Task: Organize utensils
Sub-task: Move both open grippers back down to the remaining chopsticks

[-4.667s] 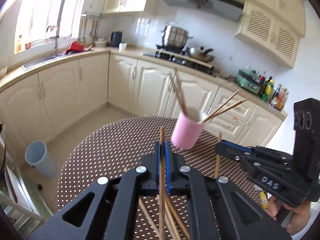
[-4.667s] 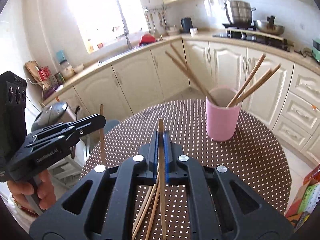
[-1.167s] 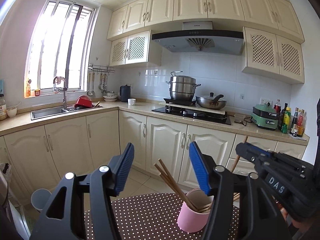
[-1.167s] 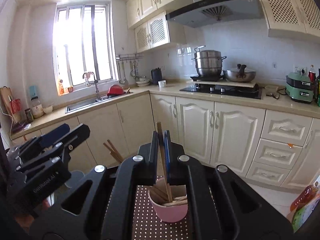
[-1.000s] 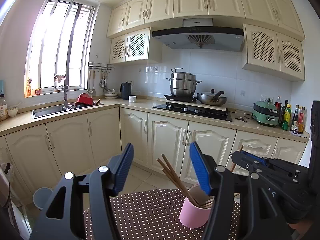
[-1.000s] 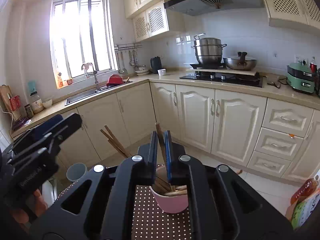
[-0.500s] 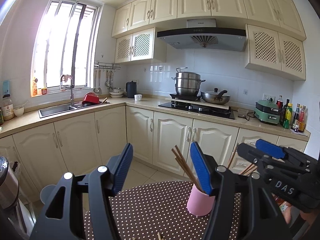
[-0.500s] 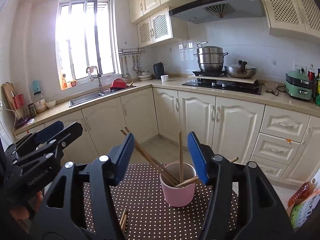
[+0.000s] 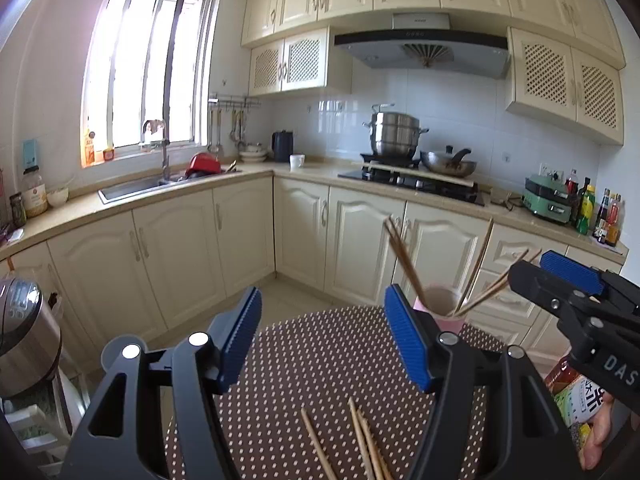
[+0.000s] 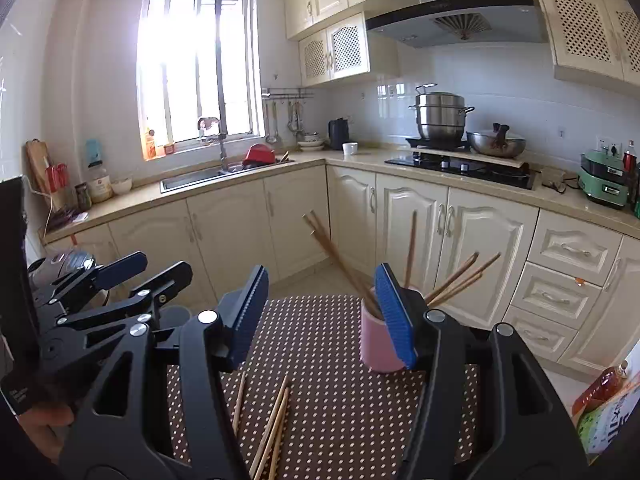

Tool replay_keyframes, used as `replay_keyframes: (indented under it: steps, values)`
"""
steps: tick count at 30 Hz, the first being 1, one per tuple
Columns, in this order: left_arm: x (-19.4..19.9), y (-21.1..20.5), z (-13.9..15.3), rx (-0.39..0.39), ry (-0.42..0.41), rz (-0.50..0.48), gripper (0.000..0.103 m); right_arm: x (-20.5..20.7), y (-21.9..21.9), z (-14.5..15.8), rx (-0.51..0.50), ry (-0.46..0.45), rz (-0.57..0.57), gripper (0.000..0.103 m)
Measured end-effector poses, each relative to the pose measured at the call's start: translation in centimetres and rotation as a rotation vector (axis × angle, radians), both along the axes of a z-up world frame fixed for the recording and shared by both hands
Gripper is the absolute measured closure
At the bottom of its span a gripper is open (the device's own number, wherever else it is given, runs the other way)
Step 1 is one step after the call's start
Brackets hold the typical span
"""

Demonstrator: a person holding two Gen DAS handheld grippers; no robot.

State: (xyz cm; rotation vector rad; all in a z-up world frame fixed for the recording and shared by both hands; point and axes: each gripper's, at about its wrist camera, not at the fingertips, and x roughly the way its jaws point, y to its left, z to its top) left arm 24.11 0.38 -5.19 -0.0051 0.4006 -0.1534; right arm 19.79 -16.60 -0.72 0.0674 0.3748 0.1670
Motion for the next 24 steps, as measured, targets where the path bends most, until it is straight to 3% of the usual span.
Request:
replay_keyframes:
  steps: [7,18,24]
  values:
    - [-0.6,1.8,-3.6,0.005,0.107,0.020,0.040,-0.8,2.2,-3.7,-0.028,0.084,0.041,0.047]
    - [-0.6,2.1,-11.7,0.041,0.314,0.034,0.040,0.0,3.3,-13.1,-0.063,0.347,0.060,0.047]
    - [-0.8,1.5,-14.6,0.065,0.377,0.030,0.040,-0.6,3.3,-16.8,-0.082,0.451,0.076,0.047]
